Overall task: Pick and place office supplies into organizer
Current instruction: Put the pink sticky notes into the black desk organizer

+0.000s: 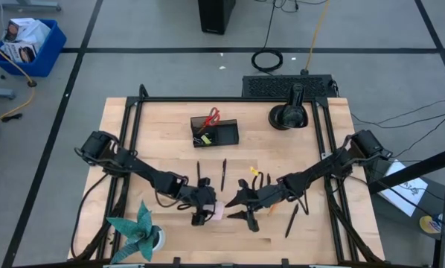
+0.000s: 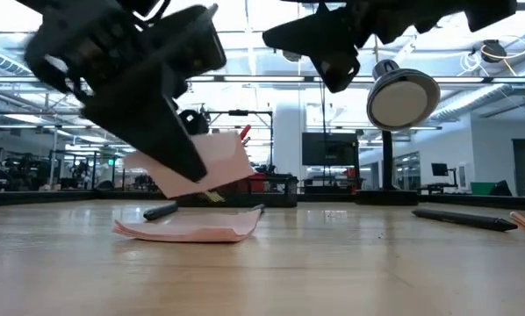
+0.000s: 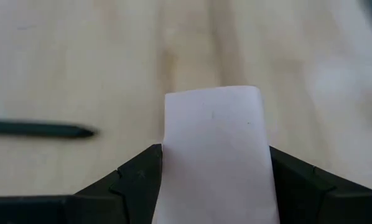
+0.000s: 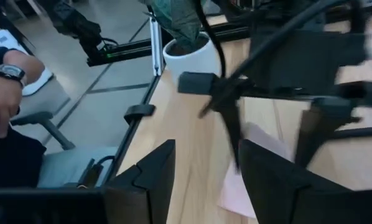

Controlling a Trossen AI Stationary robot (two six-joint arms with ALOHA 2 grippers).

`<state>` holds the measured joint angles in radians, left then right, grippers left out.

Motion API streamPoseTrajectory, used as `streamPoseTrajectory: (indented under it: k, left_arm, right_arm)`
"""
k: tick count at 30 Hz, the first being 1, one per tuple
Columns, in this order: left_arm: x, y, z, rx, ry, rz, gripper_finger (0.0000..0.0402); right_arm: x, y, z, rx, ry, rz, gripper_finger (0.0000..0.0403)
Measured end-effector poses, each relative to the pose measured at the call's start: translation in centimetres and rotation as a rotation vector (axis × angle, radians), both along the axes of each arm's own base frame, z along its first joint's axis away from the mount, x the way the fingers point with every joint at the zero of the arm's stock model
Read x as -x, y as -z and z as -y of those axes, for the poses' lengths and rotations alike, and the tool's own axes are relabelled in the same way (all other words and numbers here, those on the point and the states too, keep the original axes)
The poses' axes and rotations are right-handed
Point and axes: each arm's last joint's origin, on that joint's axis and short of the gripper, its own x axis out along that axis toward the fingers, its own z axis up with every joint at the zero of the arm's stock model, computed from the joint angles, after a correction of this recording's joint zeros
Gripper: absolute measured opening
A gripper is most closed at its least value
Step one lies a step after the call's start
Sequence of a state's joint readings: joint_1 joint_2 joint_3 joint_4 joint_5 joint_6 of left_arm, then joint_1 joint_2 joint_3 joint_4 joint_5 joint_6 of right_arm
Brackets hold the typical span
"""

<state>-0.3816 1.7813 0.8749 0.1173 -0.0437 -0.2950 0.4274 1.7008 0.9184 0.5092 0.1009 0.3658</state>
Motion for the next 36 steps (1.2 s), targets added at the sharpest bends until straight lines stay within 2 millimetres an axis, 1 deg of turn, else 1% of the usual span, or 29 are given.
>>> streamPoseTrajectory:
  k: [3, 5, 8, 12, 15, 17, 20, 23, 26, 29, 32, 34, 36]
  left_arm:
    - [0.2, 0.0, 0.3, 0.007, 0.034, -0.007, 0.0255]
    - [0.3, 0.1, 0.7, -0.009, 0.055, -0.007, 0.0269]
    - [0.5, 0.0, 1.3, -0.039, 0.069, 0.017, 0.0303]
    - [0.5, -0.3, 1.6, -0.093, -0.038, 0.073, 0.0355]
    - [0.2, -0.5, 1.7, -0.051, 0.005, 0.097, 0.0385]
    - [0.2, -0.5, 1.8, -0.007, 0.045, 0.084, 0.0396]
    - [0.3, -0.5, 1.8, 0.035, 0.099, 0.064, 0.0395]
    - [0.2, -0.6, 1.9, 0.009, 0.070, 0.086, 0.0391]
    - [0.2, -0.5, 1.7, -0.001, 0.069, 0.073, 0.0391]
    - [0.3, -0.4, 1.6, -0.006, 0.062, 0.062, 0.0391]
    - [0.6, -0.2, 1.8, -0.017, 0.075, 0.039, 0.0391]
    - [0.7, -0.2, 2.0, -0.035, 0.101, 0.043, 0.0390]
    - [0.8, -0.4, 2.1, -0.062, 0.131, 0.056, 0.0390]
  right_arm:
    - [0.0, 0.0, 0.0, 0.006, 0.002, -0.003, 0.0167]
    - [0.1, 0.1, 0.0, 0.004, 0.006, -0.018, 0.0167]
    - [0.1, 0.3, 0.0, 0.001, 0.009, -0.031, 0.0167]
    - [0.1, 0.4, 0.0, 0.003, 0.011, -0.032, 0.0167]
    - [0.1, 0.4, 0.1, 0.010, 0.009, -0.035, 0.0167]
    - [0.1, 0.5, 0.1, 0.012, 0.009, -0.040, 0.0167]
    - [0.1, 0.6, 0.1, 0.017, 0.009, -0.050, 0.0167]
    - [0.1, 0.6, 0.1, 0.019, 0.009, -0.053, 0.0167]
    - [0.3, 0.8, 0.1, 0.013, 0.010, -0.083, 0.0167]
    - [0.5, 1.2, 0.0, -0.035, -0.054, -0.153, 0.0167]
    - [0.8, 1.6, -0.1, -0.038, -0.110, -0.203, 0.0167]
    - [0.8, 2.0, -0.1, -0.024, -0.082, -0.225, 0.0167]
    - [0.7, 2.5, 0.1, -0.048, -0.003, -0.246, 0.0167]
